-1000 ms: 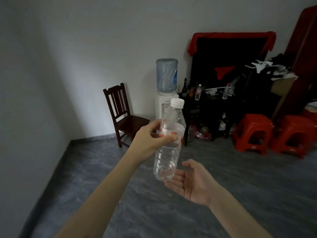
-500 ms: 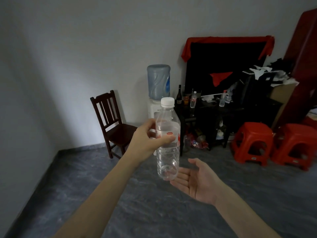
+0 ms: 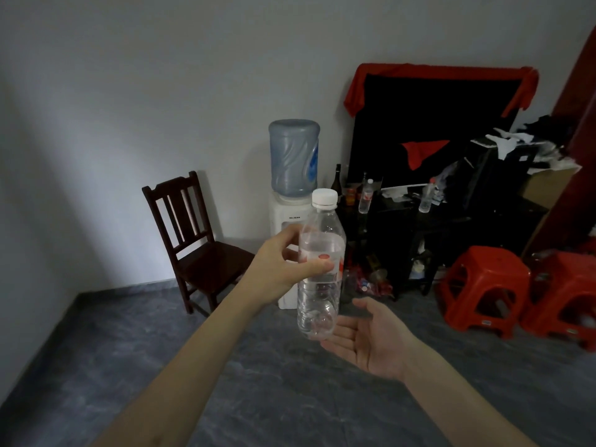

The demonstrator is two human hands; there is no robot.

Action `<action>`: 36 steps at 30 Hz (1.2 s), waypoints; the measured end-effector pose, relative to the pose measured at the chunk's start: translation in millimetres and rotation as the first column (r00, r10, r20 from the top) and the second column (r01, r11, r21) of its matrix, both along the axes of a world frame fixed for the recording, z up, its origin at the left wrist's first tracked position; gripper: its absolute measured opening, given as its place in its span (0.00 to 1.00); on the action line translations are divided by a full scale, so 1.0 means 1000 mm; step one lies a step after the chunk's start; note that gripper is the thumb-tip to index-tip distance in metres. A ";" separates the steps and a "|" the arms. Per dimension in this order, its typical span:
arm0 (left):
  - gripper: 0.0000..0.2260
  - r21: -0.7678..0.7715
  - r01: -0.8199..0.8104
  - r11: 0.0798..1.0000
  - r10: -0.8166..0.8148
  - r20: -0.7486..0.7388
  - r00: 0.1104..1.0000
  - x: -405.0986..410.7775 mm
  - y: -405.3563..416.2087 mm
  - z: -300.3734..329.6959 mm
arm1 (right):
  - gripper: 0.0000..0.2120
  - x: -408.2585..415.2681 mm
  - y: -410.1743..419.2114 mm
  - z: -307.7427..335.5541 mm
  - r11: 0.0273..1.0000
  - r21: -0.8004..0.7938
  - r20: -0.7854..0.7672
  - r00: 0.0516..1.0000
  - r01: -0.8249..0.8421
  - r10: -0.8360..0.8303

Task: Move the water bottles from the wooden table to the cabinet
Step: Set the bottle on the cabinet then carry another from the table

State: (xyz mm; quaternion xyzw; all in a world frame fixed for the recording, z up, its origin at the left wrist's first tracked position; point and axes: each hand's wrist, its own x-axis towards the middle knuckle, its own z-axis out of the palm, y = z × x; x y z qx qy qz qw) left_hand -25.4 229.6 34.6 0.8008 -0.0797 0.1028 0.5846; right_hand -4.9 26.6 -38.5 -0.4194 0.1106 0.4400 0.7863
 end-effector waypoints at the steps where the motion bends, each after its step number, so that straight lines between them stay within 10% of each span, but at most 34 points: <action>1: 0.28 -0.006 0.003 1.000 -0.003 -0.002 1.000 0.019 0.005 0.002 | 0.29 0.019 0.005 0.003 1.000 -0.004 -0.002 1.000 0.006 -0.006; 36: 0.20 0.073 0.108 0.991 -0.104 -0.061 0.993 0.611 -0.025 -0.031 | 0.27 0.600 -0.026 -0.035 0.999 -0.008 -0.087 0.996 0.034 -0.035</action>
